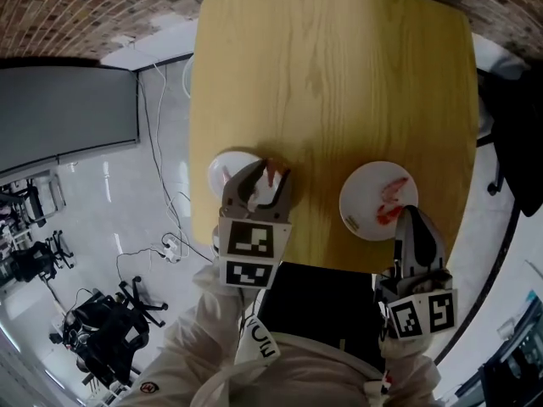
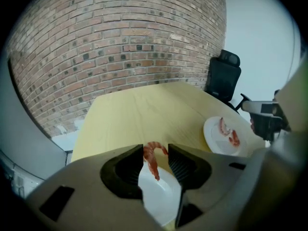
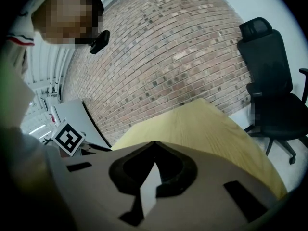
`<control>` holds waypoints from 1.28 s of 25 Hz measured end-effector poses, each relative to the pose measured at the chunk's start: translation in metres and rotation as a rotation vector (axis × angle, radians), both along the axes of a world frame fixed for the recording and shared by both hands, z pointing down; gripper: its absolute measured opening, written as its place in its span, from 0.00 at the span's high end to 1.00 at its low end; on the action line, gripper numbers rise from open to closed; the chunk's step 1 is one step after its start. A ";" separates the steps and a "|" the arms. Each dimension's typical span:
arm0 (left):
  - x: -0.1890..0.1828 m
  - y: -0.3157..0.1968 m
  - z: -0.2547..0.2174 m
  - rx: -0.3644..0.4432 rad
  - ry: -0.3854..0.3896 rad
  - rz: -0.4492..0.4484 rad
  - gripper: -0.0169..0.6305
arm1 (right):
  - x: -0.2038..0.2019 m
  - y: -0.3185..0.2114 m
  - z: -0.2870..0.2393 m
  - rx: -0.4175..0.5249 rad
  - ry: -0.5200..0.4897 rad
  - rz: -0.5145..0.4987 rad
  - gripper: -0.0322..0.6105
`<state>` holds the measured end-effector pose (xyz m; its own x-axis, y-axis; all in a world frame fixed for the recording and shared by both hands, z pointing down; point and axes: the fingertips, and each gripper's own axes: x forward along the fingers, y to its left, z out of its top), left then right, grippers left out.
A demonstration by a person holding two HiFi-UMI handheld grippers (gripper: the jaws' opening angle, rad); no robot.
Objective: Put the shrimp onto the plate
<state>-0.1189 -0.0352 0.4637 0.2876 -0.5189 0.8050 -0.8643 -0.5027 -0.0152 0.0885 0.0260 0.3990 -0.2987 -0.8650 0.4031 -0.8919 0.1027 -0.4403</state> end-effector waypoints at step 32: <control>0.190 0.020 0.005 -0.006 0.119 0.282 0.72 | 0.141 0.049 0.011 -0.028 -0.010 0.217 0.91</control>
<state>0.0706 -0.0156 0.4687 0.5116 -0.4004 0.7602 -0.6865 -0.7226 0.0814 0.2290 0.0754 0.4099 -0.1106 -0.8978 0.4263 -0.8875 -0.1038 -0.4490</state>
